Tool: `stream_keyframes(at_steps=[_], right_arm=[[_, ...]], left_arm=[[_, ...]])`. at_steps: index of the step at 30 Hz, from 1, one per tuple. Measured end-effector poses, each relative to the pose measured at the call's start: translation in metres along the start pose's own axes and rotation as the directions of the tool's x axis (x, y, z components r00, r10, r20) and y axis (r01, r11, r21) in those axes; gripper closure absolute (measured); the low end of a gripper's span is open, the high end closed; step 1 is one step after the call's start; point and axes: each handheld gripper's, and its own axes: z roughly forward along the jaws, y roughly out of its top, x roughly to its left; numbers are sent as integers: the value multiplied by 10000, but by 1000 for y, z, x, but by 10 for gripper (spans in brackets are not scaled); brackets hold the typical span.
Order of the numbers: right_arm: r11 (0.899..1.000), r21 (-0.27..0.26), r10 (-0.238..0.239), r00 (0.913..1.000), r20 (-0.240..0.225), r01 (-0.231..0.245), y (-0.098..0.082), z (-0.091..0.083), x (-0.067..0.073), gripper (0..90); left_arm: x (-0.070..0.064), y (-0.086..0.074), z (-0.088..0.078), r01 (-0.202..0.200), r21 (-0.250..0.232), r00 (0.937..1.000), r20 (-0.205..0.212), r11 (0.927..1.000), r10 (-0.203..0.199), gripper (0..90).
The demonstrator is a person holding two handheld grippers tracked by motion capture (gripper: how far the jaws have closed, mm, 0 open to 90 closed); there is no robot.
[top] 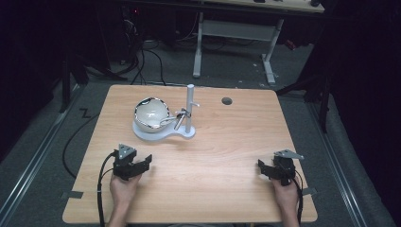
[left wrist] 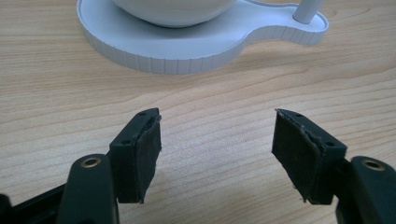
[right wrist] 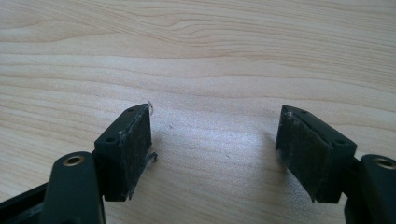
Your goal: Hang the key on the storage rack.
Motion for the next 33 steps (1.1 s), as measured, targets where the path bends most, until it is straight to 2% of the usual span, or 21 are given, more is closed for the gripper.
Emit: stream_keyframes(at_steps=[10, 12, 19, 27, 31, 33], right_arm=[[10000, 1, -6, 10000, 2, 6, 0, 0, 0, 270], [10000, -1, -4, 10000, 0, 4, 0, 0, 0, 270], [10000, -2, -5, 10000, 2, 5, 0, 0, 0, 270], [10000, 0, -2, 10000, 3, 2, 0, 0, 0, 270], [10000, -9, -3, 10000, 8, 3, 0, 0, 0, 270], [10000, -8, -2, 10000, 6, 2, 0, 0, 0, 270]], left_arm=[[-2, -2, 10, -139, 241, 9998, -150, 9996, 143, 333], [-3, -3, 13, -261, 359, 9994, -206, 9990, 269, 332], [-3, -2, 16, -228, 345, 9992, -331, 9991, 239, 333], [-8, -1, 19, -529, 583, 9968, -567, 9969, 562, 330], [-12, 0, 23, -877, 958, 9925, -770, 9915, 953, 314], [-12, 0, 23, -892, 952, 9924, -765, 9914, 967, 311]])
